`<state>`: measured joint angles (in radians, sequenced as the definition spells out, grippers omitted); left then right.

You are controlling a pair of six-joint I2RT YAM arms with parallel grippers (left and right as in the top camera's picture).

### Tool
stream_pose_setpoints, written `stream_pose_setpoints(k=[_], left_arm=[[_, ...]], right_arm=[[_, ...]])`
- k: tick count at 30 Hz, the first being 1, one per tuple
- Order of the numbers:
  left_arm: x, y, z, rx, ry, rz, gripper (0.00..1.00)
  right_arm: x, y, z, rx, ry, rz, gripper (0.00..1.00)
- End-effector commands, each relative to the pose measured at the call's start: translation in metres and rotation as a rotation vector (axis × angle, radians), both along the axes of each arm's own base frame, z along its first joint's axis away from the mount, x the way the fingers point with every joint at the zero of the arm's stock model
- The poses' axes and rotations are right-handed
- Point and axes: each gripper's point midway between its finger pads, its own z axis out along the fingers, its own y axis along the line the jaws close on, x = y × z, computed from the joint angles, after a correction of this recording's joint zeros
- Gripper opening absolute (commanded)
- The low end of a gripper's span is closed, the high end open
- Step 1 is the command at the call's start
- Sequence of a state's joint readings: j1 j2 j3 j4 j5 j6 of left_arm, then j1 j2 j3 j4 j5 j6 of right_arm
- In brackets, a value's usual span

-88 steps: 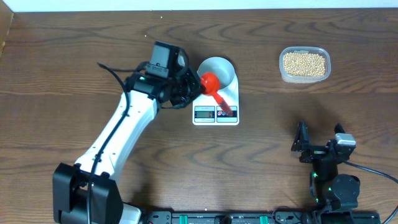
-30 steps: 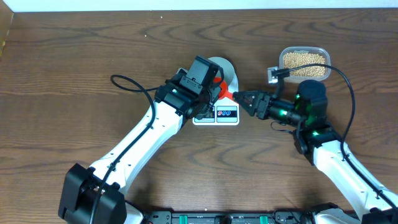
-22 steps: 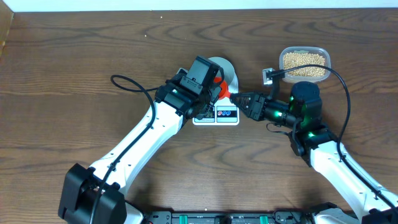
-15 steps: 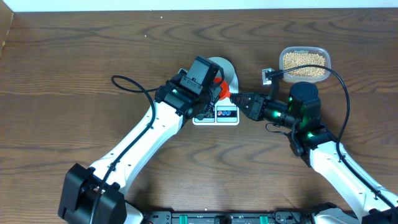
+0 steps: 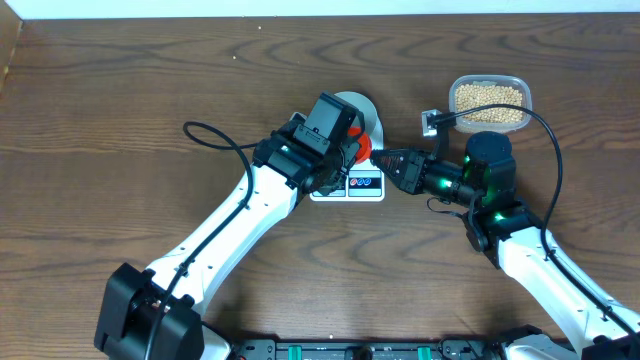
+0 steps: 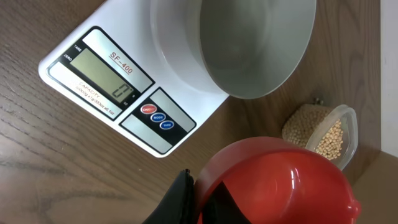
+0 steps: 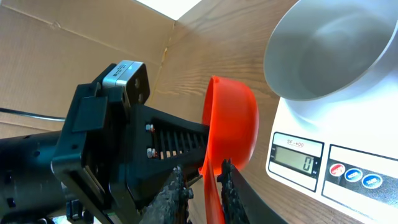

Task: Scoop item into bowl and weigh 50g on scale
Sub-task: 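Reach the right gripper to the scoop and grasp its cup rim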

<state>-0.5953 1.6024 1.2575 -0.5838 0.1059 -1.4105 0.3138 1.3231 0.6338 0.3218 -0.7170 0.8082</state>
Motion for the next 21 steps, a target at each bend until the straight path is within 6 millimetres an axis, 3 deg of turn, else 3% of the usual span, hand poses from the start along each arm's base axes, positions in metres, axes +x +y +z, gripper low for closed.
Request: stream_pose_setpoints(k=[1, 4, 8, 11, 14, 17, 21], left_arm=[[-0.0041, -0.0057, 0.0108, -0.016, -0.018, -0.027, 0.07], [-0.0041, -0.0057, 0.0108, -0.016, -0.018, -0.028, 0.07], [-0.0041, -0.0057, 0.0108, -0.016, -0.018, -0.027, 0.07], [-0.0042, -0.0057, 0.0108, -0.016, -0.018, -0.027, 0.08], [-0.0041, -0.0057, 0.0108, -0.016, -0.018, -0.027, 0.21], [-0.0043, -0.0057, 0.0107, -0.016, -0.018, -0.028, 0.46], [-0.0039, -0.0054, 0.0108, -0.016, -0.019, -0.027, 0.6]], right_arm=[[0.0027, 0.003, 0.0049, 0.0, -0.014, -0.001, 0.18], [0.0027, 0.0029, 0.0048, 0.0, -0.013, -0.001, 0.14], [0.0024, 0.0031, 0.0048, 0.0, -0.012, 0.001, 0.01], [0.0024, 0.0031, 0.0048, 0.0, -0.013, 0.001, 0.01], [0.0027, 0.0029, 0.0047, -0.001, -0.013, -0.001, 0.01], [0.003, 0.0026, 0.0046, -0.002, -0.013, -0.003, 0.01], [0.003, 0.0024, 0.0042, -0.011, -0.027, 0.002, 0.01]])
